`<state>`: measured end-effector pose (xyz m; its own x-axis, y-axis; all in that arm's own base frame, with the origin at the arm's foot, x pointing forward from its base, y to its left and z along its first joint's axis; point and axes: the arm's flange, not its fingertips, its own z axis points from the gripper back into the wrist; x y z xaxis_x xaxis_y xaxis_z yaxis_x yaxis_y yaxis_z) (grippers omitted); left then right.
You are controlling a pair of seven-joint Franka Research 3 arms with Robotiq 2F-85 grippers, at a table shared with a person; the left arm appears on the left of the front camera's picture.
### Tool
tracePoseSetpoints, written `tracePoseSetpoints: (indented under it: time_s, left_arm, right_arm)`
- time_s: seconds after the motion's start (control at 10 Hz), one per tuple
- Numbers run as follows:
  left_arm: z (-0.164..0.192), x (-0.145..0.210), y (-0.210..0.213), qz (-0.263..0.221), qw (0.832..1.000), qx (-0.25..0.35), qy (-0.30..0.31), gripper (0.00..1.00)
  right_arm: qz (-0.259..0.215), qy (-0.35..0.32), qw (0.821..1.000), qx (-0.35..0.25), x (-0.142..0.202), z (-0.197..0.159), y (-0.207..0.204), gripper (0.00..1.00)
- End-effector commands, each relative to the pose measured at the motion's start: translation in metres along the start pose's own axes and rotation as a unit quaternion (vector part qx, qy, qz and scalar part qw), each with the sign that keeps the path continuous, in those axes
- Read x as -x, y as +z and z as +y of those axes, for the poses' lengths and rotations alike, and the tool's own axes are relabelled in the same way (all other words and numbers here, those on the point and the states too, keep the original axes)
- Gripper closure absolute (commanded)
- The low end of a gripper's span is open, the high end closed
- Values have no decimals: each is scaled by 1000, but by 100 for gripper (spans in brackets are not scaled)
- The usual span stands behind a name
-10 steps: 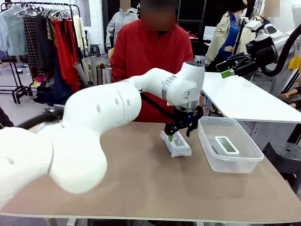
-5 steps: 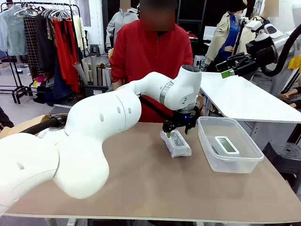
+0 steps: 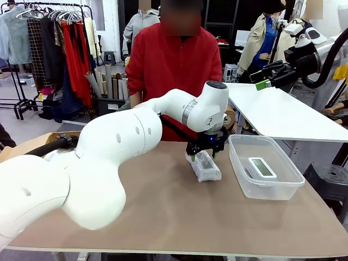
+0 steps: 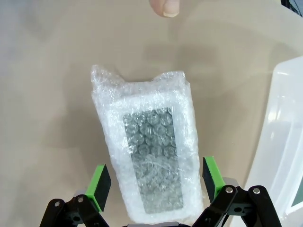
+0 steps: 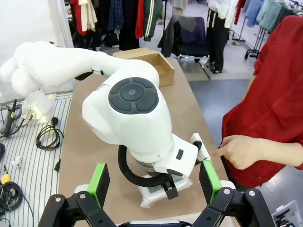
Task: Separate and place wrapped and unwrapped clocks.
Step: Pick up the Digital clock indicated by the person.
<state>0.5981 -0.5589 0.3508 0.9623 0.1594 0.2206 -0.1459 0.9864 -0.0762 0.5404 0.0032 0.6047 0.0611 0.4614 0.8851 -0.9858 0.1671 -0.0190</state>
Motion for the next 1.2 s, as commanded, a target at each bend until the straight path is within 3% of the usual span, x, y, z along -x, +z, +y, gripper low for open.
tracePoseSetpoints:
  time_s: [0.0,0.1,0.2,1.1]
  left_arm:
    - [-56,-48,-8,9,1000,2,-14,0]
    - [-53,-48,-6,4,999,12,-36,0]
    - [2,-2,-5,1,1000,0,-5,0]
    - [-4,-9,-21,10,1000,15,-3,0]
  right_arm:
    - [-2,9,1000,-3,-1,1,1,0]
    - [-2,9,1000,-3,-1,1,1,0]
    - [-2,9,1000,-3,-1,1,1,0]
    - [-2,9,1000,-3,-1,1,1,0]
